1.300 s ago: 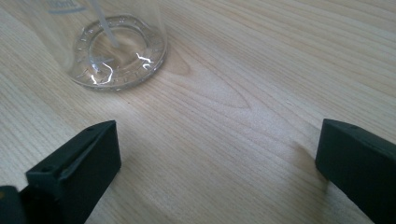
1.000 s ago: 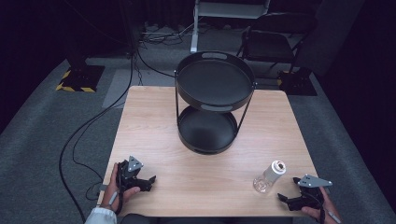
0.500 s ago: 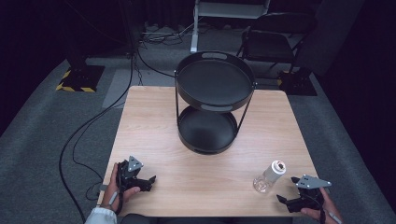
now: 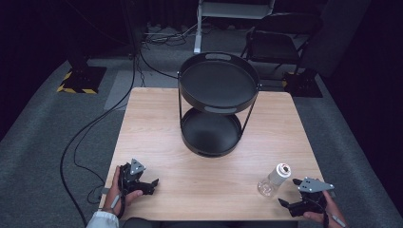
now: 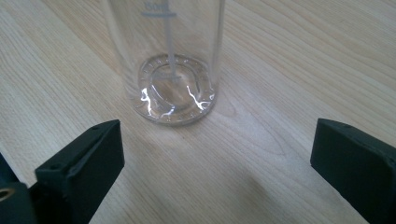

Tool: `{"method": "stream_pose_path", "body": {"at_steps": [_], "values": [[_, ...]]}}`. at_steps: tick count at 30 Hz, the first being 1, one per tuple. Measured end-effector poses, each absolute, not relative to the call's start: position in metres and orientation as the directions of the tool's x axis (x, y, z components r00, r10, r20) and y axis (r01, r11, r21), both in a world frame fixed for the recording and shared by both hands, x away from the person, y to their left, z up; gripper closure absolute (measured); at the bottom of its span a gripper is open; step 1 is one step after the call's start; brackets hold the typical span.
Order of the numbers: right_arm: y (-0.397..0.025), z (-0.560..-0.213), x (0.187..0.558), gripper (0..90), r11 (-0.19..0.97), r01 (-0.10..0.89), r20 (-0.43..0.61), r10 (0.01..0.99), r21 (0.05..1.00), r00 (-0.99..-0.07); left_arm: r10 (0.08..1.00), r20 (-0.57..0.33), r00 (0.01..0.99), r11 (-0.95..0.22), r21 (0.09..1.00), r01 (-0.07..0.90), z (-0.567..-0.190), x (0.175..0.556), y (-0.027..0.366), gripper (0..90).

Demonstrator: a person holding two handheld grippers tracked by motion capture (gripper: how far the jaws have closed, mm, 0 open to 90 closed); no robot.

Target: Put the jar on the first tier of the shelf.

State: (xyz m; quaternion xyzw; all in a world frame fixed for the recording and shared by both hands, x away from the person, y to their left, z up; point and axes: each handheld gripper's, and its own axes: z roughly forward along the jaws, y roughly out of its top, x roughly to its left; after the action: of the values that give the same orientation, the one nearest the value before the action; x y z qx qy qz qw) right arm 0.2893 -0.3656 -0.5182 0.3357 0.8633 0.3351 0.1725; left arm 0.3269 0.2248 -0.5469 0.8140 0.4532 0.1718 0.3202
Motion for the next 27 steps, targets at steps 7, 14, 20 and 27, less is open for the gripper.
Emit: {"method": "stream_pose_path", "body": {"at_steps": [7,14,20,27], "values": [[-0.359,-0.513,0.292,2.7,0.546,0.461,-0.063,0.69,0.699,-0.722,0.848,-0.01,0.53,-0.384,0.677,0.628,-0.547,0.327,0.225,0.0],[-0.351,-0.509,0.295,2.9,0.553,0.445,-0.069,0.677,0.704,-0.733,0.848,-0.01,0.53,-0.384,0.677,0.628,-0.547,0.327,0.225,0.0],[-0.343,-0.505,0.297,3.1,0.558,0.435,-0.068,0.665,0.707,-0.744,0.848,-0.01,0.53,-0.384,0.677,0.628,-0.547,0.327,0.225,0.0],[-0.334,-0.501,0.3,4.5,0.561,0.417,-0.075,0.655,0.715,-0.752,0.848,-0.01,0.53,-0.385,0.677,0.628,-0.547,0.327,0.225,0.0]]}}
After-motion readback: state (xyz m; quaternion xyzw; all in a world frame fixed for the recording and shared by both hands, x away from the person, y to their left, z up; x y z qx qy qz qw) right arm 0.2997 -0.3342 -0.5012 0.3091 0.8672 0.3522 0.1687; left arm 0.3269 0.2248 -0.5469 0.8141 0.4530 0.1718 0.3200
